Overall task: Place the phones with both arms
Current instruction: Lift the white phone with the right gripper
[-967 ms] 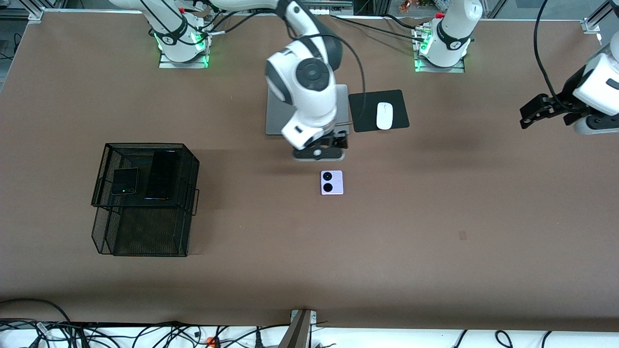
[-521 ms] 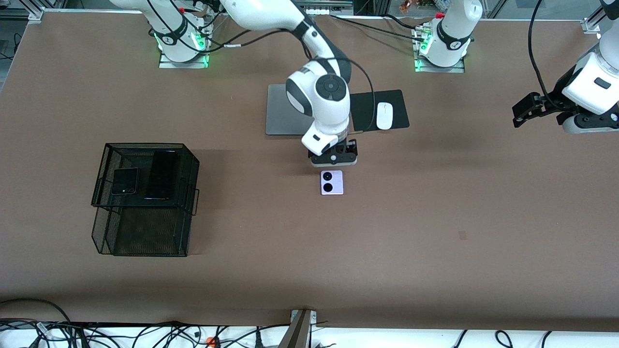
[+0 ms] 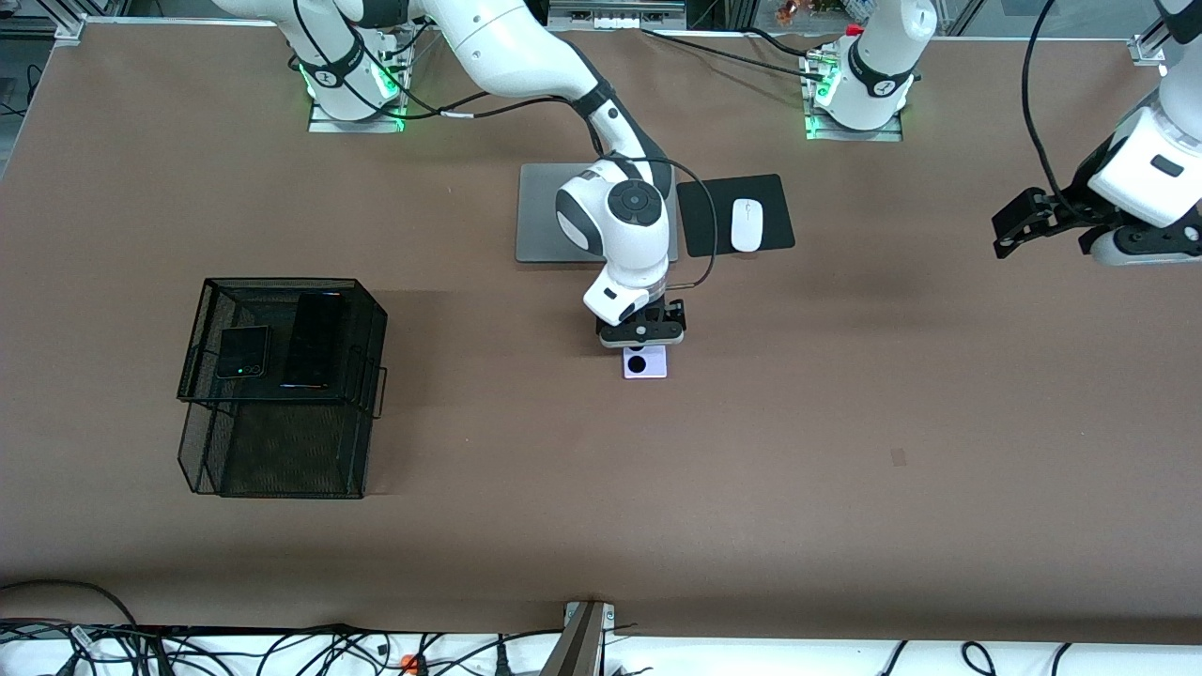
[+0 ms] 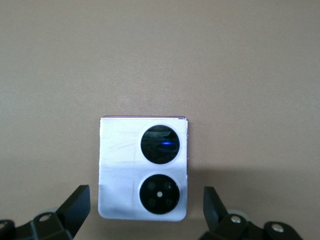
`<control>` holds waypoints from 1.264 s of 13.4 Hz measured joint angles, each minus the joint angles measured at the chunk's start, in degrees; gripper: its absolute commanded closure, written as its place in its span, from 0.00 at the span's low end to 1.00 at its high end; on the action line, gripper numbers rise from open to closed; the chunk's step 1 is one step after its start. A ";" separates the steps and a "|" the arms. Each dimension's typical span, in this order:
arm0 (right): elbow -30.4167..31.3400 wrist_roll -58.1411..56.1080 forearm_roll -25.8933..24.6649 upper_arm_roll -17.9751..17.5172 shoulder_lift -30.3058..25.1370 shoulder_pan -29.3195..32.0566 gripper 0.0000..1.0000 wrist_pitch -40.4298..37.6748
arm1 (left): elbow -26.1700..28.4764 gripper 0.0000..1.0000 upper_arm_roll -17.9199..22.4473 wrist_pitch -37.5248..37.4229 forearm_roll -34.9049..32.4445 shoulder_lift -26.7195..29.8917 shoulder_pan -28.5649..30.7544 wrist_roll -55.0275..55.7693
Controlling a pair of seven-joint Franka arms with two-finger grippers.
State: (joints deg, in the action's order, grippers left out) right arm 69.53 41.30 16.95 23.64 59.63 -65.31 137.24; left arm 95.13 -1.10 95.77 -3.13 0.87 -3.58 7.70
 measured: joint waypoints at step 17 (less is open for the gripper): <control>-2.24 1.56 0.00 2.35 0.93 -0.11 1.00 -3.52 | -1.20 0.00 -0.91 -4.26 0.00 -1.14 1.77 0.06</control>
State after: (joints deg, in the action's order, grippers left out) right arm 67.29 42.86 16.95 25.99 60.56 -65.41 133.72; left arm 93.93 -2.01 91.52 -3.13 -0.27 -1.81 7.76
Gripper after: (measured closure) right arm 0.167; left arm 0.000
